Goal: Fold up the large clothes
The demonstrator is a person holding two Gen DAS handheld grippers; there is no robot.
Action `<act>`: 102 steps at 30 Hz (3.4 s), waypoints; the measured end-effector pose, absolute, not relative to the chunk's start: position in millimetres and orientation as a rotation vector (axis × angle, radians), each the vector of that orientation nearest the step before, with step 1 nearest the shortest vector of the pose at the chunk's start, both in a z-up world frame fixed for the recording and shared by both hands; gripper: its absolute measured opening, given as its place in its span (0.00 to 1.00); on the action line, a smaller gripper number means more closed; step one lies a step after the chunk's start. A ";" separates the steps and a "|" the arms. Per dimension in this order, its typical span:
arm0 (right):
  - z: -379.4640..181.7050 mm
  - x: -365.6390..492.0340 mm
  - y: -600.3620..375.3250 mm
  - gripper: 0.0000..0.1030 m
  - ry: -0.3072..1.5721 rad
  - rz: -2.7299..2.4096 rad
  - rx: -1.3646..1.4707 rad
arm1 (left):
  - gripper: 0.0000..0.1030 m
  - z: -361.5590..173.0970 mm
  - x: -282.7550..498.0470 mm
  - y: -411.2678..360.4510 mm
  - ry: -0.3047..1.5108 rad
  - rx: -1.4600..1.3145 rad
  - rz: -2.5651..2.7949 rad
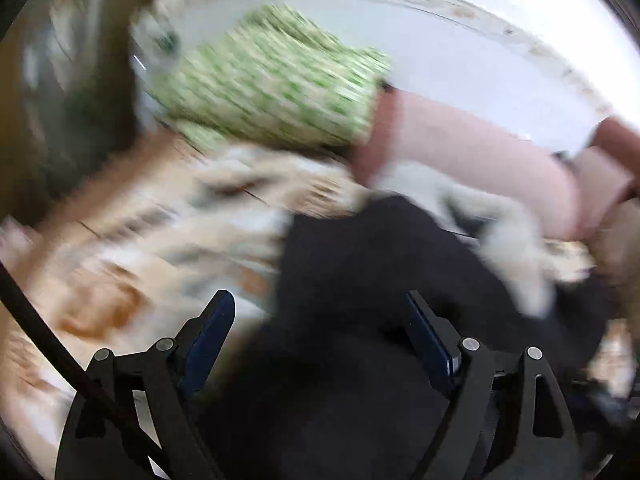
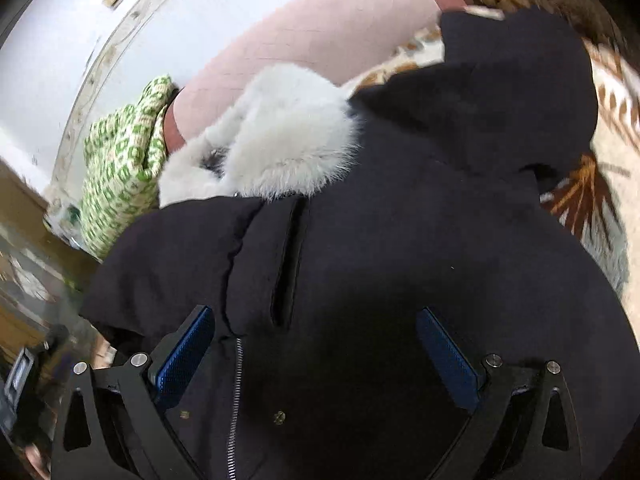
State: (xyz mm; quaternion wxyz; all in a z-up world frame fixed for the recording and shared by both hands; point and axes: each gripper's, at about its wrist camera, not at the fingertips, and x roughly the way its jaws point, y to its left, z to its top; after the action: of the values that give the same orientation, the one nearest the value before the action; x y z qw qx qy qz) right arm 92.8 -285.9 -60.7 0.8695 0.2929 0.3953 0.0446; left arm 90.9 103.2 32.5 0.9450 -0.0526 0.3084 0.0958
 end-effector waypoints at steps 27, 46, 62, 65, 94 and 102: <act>-35.3 135.2 -328.4 0.06 0.949 -0.125 0.453 | 0.81 -1.6 116.3 160.9 0.783 -0.375 0.201; -53.3 135.3 -558.3 0.90 0.772 -0.427 0.744 | 0.82 -47.1 126.0 98.9 0.898 -0.230 0.141; -43.1 216.9 -616.5 0.11 0.741 -0.432 0.798 | 0.88 -62.2 135.4 92.2 0.922 -0.150 0.178; 7.1 211.5 -588.5 0.09 0.684 -0.388 0.716 | 0.88 -54.1 131.0 98.1 0.918 -0.207 0.154; 16.8 116.0 -408.5 0.77 0.856 -0.188 0.501 | 0.88 8.2 97.4 163.3 0.710 -0.449 0.194; 3.9 186.6 -538.2 0.87 0.763 -0.306 0.770 | 0.88 -15.7 116.2 137.2 0.782 -0.348 0.182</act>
State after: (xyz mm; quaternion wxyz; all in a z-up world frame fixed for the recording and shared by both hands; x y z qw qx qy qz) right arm 186.6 -538.2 3.9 0.8454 0.3652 0.3617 -0.1452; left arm 116.2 137.2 -15.7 0.9057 -0.1687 0.3788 0.0879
